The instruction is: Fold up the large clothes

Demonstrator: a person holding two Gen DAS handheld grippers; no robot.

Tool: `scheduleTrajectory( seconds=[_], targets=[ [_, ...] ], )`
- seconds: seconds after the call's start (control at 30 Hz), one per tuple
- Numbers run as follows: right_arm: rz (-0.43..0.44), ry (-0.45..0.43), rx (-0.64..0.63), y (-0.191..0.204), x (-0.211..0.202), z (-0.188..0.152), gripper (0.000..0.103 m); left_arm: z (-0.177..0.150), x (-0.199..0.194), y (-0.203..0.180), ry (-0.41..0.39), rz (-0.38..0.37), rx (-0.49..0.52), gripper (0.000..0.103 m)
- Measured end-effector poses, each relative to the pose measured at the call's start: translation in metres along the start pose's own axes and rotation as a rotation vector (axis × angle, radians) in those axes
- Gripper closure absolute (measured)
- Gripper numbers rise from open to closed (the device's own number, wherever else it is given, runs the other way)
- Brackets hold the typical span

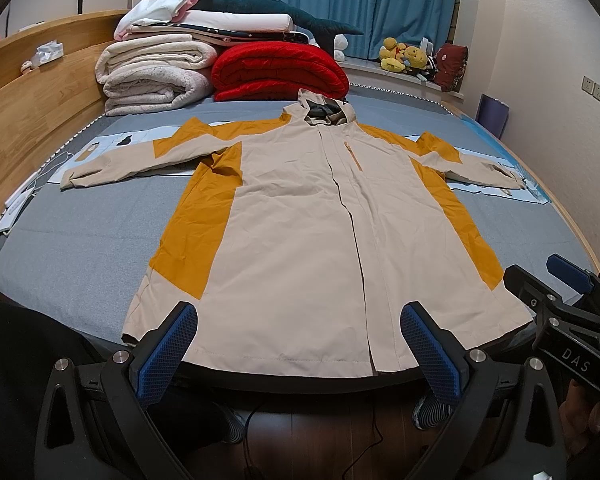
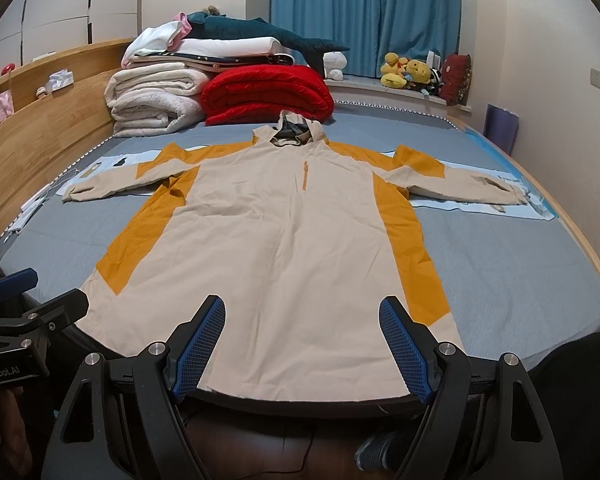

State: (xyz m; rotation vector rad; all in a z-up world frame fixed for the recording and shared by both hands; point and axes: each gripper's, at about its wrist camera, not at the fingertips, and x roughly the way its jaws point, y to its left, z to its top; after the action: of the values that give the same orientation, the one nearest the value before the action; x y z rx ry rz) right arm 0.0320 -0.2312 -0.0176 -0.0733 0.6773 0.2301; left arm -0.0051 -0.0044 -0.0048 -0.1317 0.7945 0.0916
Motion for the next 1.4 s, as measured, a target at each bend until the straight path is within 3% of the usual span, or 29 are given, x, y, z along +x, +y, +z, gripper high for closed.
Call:
scheduleTrajectory(
  seconds=[0.5,0.87,1.07,1.2,1.4],
  targets=[
    [-0.002,-0.001,-0.001,0.001,0.000,-0.001,0.023,0.000,-0.001,-0.004,-0.003,-0.019,0.010,0.007],
    [0.001,-0.003,0.002,0.001,0.001,-0.001,0.023,0.003,0.000,-0.007,0.007,-0.028,0.028,0.033],
    [0.013,0.002,0.015,0.000,0.002,0.001,0.024,0.007,-0.004,-0.011,0.011,-0.004,0.049,0.059],
    [0.015,0.004,0.015,0.000,0.003,0.002,0.024,0.018,-0.016,-0.013,-0.008,-0.002,-0.003,0.060],
    [0.008,0.036,0.032,0.005,0.012,0.007,0.029,0.012,-0.009,-0.019,-0.091,0.021,0.076,0.060]
  ],
)
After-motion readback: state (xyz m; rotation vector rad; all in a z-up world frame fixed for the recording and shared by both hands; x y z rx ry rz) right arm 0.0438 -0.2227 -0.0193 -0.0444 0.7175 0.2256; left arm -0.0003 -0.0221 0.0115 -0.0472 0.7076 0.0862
